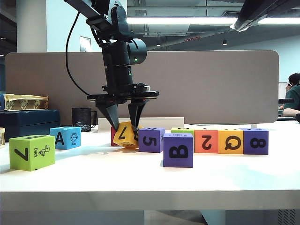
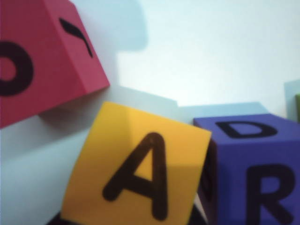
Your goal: Select the appropriate blocks from the scattered letter blocks on the table and arrange them in a row to spell out "LEARNING".
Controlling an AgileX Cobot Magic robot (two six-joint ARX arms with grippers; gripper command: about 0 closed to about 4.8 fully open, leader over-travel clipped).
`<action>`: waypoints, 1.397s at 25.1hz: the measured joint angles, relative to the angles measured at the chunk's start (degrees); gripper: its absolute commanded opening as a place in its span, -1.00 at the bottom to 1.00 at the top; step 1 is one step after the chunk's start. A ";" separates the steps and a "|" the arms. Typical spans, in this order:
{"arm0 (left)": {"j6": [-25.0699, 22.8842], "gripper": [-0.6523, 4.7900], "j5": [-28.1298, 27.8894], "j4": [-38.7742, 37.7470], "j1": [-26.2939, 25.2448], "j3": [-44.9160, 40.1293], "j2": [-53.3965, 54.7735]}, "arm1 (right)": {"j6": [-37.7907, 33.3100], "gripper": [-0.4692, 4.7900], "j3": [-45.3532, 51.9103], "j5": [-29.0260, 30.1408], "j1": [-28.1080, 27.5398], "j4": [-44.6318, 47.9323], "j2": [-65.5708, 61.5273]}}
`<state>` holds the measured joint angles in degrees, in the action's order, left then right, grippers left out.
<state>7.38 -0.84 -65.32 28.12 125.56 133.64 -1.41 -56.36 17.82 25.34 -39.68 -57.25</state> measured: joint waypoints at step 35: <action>-8.87 0.32 -4.11 -16.74 -2.95 -0.39 -17.35 | 0.00 -0.83 0.00 1.42 0.04 0.37 0.00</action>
<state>-1.50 -4.95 -82.06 25.17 125.16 116.29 -1.41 -56.36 19.25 25.39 -39.31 -57.25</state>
